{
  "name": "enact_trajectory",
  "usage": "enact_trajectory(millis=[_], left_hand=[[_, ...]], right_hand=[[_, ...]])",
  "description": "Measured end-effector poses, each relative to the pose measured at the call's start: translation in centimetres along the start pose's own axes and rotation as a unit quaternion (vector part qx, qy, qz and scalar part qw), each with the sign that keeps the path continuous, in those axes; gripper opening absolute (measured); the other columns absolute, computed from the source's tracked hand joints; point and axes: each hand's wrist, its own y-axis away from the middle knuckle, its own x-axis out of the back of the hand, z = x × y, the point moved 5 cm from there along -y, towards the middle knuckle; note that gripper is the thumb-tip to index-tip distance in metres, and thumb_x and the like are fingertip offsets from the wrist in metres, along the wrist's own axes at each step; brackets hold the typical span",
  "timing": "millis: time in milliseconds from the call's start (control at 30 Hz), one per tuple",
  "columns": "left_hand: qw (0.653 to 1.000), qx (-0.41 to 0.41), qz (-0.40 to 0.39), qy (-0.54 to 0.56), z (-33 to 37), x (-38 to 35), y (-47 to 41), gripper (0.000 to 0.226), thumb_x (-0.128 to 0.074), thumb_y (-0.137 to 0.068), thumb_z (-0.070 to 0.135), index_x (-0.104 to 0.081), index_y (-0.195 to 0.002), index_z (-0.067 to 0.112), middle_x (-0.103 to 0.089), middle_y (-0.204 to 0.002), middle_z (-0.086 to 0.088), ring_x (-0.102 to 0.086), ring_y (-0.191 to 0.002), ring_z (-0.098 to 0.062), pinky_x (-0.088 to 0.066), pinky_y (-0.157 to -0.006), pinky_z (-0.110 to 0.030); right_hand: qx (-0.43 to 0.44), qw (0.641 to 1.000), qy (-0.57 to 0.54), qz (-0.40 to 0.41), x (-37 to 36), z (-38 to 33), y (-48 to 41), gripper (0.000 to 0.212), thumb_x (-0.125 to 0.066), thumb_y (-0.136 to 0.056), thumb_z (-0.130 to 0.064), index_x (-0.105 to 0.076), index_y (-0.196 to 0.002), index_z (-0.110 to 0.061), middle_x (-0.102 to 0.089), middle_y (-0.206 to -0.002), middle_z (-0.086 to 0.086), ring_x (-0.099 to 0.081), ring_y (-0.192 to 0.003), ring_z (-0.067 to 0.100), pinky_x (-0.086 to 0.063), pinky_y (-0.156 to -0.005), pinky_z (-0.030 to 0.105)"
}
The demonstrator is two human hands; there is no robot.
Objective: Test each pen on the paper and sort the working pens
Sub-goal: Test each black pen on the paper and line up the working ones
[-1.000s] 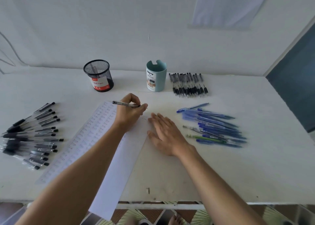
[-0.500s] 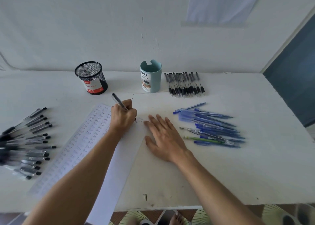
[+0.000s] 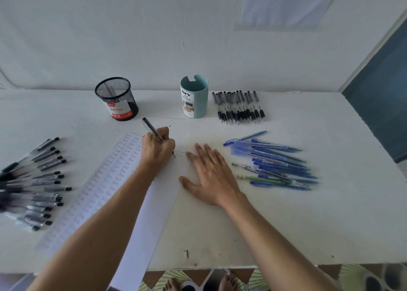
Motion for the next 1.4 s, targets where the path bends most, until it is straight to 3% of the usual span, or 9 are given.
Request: enact_trajectory(millis=[267, 467, 533, 667, 733, 967, 1200, 1400], left_hand=[[1.000, -0.012, -0.010, 0.000, -0.33, -0.27, -0.22, 0.023, -0.053, -0.062, -0.006, -0.033, -0.061, 0.005, -0.037, -0.055, -0.012, -0.033, -0.056, -0.022, -0.027, -0.049, -0.033], [1.000, -0.009, -0.004, -0.006, 0.46, -0.25, 0.19, 0.031, -0.049, -0.066, -0.010, -0.030, -0.056, 0.013, -0.034, -0.059, -0.010, -0.029, -0.052, -0.019, -0.022, -0.038, -0.020], [1.000, -0.013, -0.006, -0.009, 0.29, -0.21, 0.15, 0.029, -0.050, -0.065, -0.009, -0.028, -0.057, 0.010, -0.033, -0.058, -0.010, -0.029, -0.054, -0.020, -0.023, -0.042, -0.025], [1.000, -0.012, -0.012, 0.013, -0.17, -0.38, 0.11, 0.021, -0.051, -0.062, -0.001, -0.031, -0.060, 0.004, -0.038, -0.056, -0.012, -0.037, -0.055, -0.021, -0.028, -0.047, -0.030], [1.000, -0.017, -0.010, 0.006, 0.01, -0.50, 0.19, 0.024, -0.051, -0.063, -0.002, -0.030, -0.057, 0.008, -0.037, -0.055, -0.010, -0.036, -0.054, -0.021, -0.028, -0.047, -0.029], [1.000, -0.021, -0.008, -0.007, 0.32, -0.55, 0.23, 0.031, -0.051, -0.065, -0.009, -0.029, -0.056, 0.012, -0.033, -0.058, -0.010, -0.030, -0.057, -0.020, -0.022, -0.046, -0.029], [1.000, -0.010, -0.021, 0.013, -0.07, -0.83, 0.18, 0.018, -0.052, -0.064, -0.004, -0.037, -0.066, 0.005, -0.042, -0.057, -0.013, -0.039, -0.057, -0.022, -0.030, -0.051, -0.033], [0.999, -0.021, -0.024, 0.014, 0.12, -0.84, 0.24, 0.021, -0.051, -0.062, -0.003, -0.035, -0.058, 0.009, -0.036, -0.053, -0.008, -0.036, -0.053, -0.020, -0.029, -0.048, -0.030]], right_hand=[[-0.005, 1.000, -0.007, 0.006, 0.16, -0.05, 0.05, 0.075, -0.034, -0.096, -0.064, -0.017, -0.157, -0.025, -0.002, -0.168, 0.003, 0.004, -0.154, 0.021, 0.006, -0.124, 0.038], [-0.004, 1.000, -0.009, 0.007, 0.01, 0.03, -0.07, 0.076, -0.032, -0.094, -0.066, -0.018, -0.157, -0.025, -0.004, -0.167, 0.004, 0.003, -0.154, 0.022, 0.005, -0.124, 0.039], [-0.005, 1.000, -0.006, 0.012, -0.07, -0.01, -0.12, 0.080, -0.024, -0.089, -0.069, -0.020, -0.156, -0.025, -0.006, -0.167, 0.004, 0.002, -0.154, 0.022, 0.005, -0.124, 0.039], [-0.006, 1.000, -0.011, 0.011, -0.20, 0.03, -0.14, 0.079, -0.027, -0.090, -0.068, -0.020, -0.156, -0.025, -0.006, -0.167, 0.004, 0.002, -0.154, 0.022, 0.005, -0.124, 0.038], [-0.007, 1.000, -0.009, 0.015, -0.18, 0.04, -0.13, 0.084, -0.019, -0.084, -0.071, -0.021, -0.156, -0.025, -0.007, -0.167, 0.004, 0.001, -0.154, 0.022, 0.005, -0.124, 0.038], [-0.006, 1.000, -0.008, 0.021, -0.21, -0.01, -0.19, 0.086, -0.017, -0.083, -0.071, -0.023, -0.155, -0.025, -0.009, -0.167, 0.005, -0.001, -0.154, 0.023, 0.001, -0.125, 0.041], [-0.005, 1.000, -0.004, 0.023, -0.26, 0.06, -0.22, 0.086, -0.017, -0.083, -0.071, -0.023, -0.155, -0.024, -0.009, -0.167, 0.005, -0.002, -0.154, 0.023, 0.001, -0.125, 0.041], [-0.006, 1.000, -0.012, 0.022, -0.22, 0.04, -0.22, 0.087, -0.016, -0.082, -0.071, -0.023, -0.155, -0.024, -0.009, -0.167, 0.005, -0.001, -0.154, 0.023, 0.000, -0.125, 0.041]])
